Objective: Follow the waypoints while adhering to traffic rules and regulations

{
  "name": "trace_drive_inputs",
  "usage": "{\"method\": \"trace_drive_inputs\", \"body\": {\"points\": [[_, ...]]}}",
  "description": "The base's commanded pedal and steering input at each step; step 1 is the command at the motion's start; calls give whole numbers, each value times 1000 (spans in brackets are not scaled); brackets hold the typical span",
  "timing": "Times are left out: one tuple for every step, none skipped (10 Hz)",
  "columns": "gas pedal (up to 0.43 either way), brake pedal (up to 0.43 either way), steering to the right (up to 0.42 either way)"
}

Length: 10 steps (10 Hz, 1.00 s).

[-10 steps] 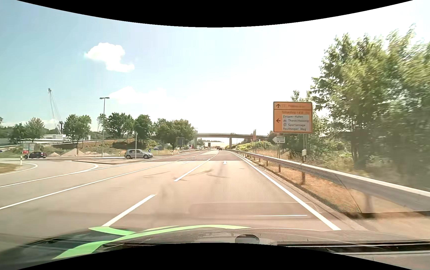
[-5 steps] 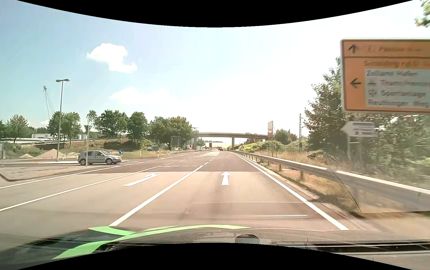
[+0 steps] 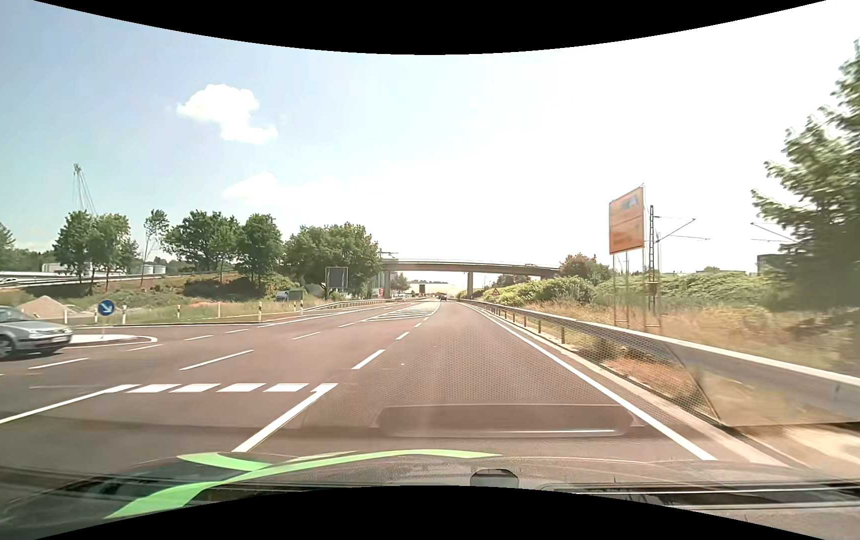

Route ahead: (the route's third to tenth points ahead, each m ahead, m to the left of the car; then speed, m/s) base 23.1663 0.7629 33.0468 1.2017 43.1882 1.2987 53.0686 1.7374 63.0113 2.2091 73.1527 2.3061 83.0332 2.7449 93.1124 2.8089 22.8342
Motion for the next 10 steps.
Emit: {"method": "trace_drive_inputs", "body": {"points": [[311, 0, -5], [319, 0, -5], [331, 0, -4], [331, 0, -5], [331, 0, -4], [339, 0, -4], [339, 0, -4], [339, 0, -4], [339, 0, -4], [339, 0, -4]]}}
